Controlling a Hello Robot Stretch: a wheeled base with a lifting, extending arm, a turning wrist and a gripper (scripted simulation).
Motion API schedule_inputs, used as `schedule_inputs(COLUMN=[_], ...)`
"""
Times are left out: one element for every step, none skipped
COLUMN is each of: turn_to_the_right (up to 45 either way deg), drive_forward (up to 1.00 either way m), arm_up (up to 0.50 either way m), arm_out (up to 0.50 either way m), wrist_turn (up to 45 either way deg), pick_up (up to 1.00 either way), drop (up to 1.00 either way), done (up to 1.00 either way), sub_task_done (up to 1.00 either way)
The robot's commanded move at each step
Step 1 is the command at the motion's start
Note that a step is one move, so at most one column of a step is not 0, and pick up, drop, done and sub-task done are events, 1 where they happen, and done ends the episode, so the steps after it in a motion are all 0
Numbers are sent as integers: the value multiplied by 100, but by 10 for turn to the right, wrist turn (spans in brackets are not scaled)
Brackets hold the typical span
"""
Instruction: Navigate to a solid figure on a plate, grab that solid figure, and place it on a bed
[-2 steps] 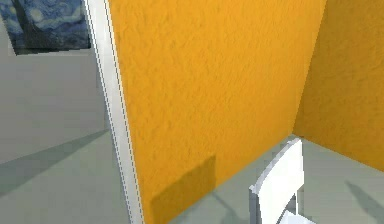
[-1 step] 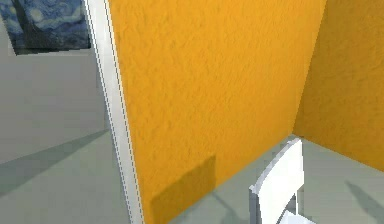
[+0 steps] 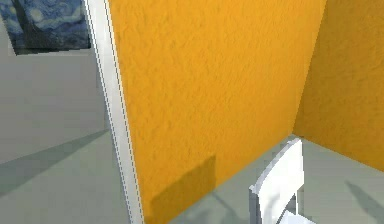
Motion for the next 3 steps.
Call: schedule_inputs(turn_to_the_right=[0, 0, -450], drive_forward=[0, 0, 0], arm_up=[0, 0, 0], arm_out=[0, -32, 0], wrist_turn=[-390, 0, 0], pick_up=[0, 0, 0], drop=[0, 0, 0], done=[0, 0, 0], sub_task_done=[0, 0, 0])
